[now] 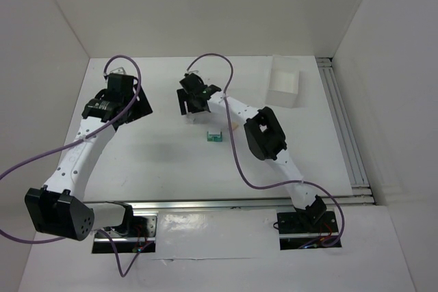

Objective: Build the wood block tower

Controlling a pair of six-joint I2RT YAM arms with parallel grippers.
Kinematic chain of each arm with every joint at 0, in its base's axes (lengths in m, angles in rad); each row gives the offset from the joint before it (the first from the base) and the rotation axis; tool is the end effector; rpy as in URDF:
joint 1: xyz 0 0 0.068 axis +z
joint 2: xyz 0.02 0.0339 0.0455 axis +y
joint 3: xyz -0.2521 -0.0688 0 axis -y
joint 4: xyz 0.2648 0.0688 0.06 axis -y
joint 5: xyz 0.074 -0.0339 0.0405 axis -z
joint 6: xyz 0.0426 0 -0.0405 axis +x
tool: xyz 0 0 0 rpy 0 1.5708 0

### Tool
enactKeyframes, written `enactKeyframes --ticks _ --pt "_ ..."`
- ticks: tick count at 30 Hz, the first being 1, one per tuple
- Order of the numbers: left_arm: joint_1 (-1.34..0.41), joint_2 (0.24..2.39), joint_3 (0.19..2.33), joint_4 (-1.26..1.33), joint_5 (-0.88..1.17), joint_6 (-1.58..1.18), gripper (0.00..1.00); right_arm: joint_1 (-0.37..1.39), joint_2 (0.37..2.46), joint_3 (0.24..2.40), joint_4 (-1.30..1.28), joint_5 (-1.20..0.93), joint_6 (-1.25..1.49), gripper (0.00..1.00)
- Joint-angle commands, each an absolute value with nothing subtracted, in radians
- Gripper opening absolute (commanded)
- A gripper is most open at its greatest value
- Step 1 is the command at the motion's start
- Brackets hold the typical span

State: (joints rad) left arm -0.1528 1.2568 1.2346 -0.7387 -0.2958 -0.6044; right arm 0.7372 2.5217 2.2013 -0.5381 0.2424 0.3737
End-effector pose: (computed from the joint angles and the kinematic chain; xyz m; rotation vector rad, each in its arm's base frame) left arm 0.2898 -0.0321 0.3283 -0.6543 2.1961 -0.0457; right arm 0.4295 0.3761 0.1462 -0.3276 2.3856 0.2230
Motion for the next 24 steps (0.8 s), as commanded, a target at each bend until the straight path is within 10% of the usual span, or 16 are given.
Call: enactKeyframes --ticks 1,24 --pt "-0.147 1.232 1.229 -0.718 -0.285 -0.594 0.84 0.742 2.392 2.171 -0.511 0.079 0.342 0.83" --pt "-0.147 1.203 1.201 -0.709 -0.273 -0.594 0.83 0.753 2.430 2.197 -0.715 0.238 0.357 0.85"
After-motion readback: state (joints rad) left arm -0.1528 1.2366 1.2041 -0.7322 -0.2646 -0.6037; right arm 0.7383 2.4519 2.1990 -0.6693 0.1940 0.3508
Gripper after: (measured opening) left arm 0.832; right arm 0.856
